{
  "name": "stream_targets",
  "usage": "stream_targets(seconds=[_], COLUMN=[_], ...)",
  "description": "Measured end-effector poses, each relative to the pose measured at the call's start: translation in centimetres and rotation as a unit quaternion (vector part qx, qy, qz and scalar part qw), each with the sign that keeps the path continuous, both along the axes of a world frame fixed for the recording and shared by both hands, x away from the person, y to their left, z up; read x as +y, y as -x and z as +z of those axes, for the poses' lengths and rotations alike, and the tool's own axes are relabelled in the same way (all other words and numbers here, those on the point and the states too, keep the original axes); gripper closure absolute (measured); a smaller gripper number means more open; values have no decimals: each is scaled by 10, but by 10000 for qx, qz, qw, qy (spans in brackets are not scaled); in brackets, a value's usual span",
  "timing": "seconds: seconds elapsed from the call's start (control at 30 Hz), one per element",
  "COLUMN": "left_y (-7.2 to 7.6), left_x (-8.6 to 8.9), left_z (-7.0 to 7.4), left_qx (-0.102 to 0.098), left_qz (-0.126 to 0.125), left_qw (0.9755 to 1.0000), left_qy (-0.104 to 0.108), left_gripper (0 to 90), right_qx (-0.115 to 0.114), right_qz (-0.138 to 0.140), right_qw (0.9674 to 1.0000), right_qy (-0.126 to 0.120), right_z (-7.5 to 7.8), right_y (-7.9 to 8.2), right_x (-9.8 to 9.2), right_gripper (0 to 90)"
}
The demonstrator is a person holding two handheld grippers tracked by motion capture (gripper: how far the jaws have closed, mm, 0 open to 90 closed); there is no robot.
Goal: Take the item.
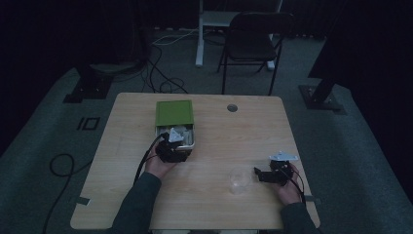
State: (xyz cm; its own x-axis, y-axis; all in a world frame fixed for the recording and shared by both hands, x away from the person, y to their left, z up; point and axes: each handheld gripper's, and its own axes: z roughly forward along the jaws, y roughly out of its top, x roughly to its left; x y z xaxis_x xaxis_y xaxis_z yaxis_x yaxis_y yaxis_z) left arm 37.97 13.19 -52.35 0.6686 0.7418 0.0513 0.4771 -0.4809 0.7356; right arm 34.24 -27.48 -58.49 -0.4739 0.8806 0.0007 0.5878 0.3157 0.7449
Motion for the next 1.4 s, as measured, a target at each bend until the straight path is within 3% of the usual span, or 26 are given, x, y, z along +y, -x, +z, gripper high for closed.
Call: stream_targets(seconds=[0.53,0.77,0.9,0.97,1.03,1.13,1.17,1.27,1.4], left_y=[20,30,32,34,32,32,27,22,14], left_x=[1,1,2,4,5,5,8,10,11], left_z=[2,4,7,19,24,24,29,29,27], left_qx=[-3,107,41,-227,-335,-335,-429,-442,-365], left_qz=[-88,-189,-207,-53,39,39,207,345,502], left_qw=[9999,9997,9998,9997,9994,9994,9989,9984,9979], left_qy=[95,51,73,13,-16,-16,-30,-79,-176], left_gripper=[425,450,459,460,467,474,474,541,605], right_qx=[-4,-6,-6,-4,-5,-5,-5,-5,-2], right_qz=[5,5,6,5,6,6,6,7,1], right_qw=[10000,10000,10000,10000,10000,10000,10000,10000,10000], right_qy=[5,5,3,1,2,2,2,5,0], right_z=[0,0,0,0,0,0,0,0,0], right_y=[0,0,0,0,0,0,0,0,0], right_x=[0,0,0,0,0,0,0,0,0], right_gripper=[126,126,126,126,126,126,126,126,126])
